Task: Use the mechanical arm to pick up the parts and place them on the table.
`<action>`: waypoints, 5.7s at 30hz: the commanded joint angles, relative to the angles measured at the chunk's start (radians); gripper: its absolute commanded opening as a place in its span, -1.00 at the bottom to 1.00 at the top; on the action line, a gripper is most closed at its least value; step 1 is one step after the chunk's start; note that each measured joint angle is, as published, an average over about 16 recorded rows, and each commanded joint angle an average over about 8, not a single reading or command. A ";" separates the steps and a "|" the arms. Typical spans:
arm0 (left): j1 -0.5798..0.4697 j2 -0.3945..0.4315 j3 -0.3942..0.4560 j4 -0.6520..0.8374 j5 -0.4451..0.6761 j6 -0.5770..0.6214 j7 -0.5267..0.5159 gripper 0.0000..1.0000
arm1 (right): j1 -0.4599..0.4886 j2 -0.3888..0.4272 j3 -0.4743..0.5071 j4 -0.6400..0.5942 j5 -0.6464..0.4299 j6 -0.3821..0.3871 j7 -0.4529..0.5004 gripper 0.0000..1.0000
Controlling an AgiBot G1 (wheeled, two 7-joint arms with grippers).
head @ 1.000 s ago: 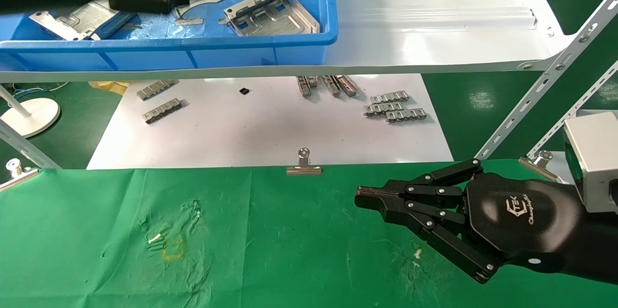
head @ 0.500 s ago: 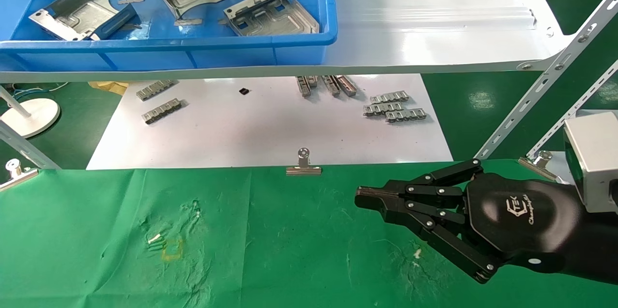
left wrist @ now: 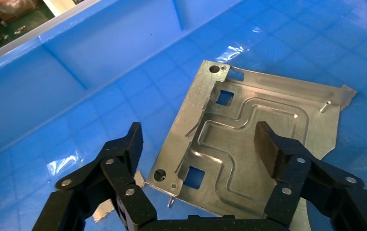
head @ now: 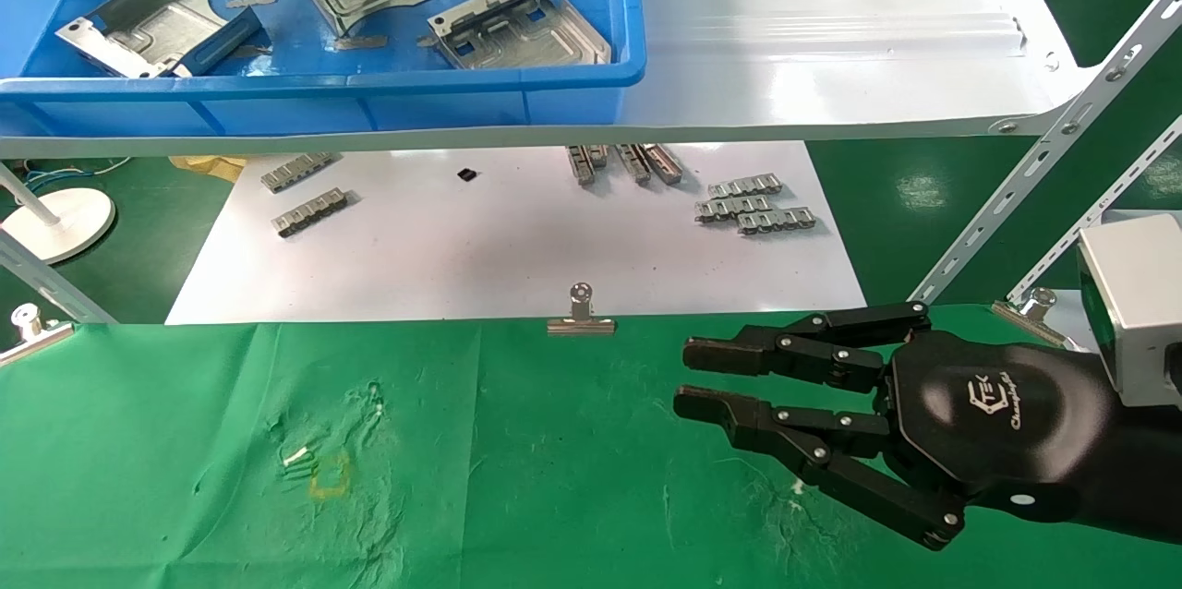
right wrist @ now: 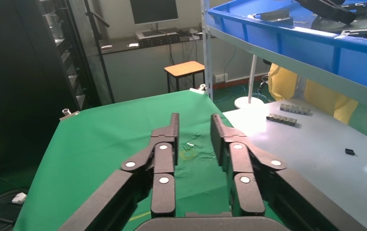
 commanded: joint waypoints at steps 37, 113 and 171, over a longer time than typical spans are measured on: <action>-0.057 -0.098 -0.058 -0.080 -0.093 0.372 0.118 -1.00 | 0.000 0.000 0.000 0.000 0.000 0.000 0.000 1.00; 0.577 -0.525 0.298 -0.330 -0.617 0.682 0.922 1.00 | 0.000 0.000 0.000 0.000 0.000 0.000 0.000 1.00; 0.873 -0.582 -0.072 -0.868 -0.807 0.701 0.323 1.00 | 0.000 0.000 0.000 0.000 0.000 0.000 0.000 1.00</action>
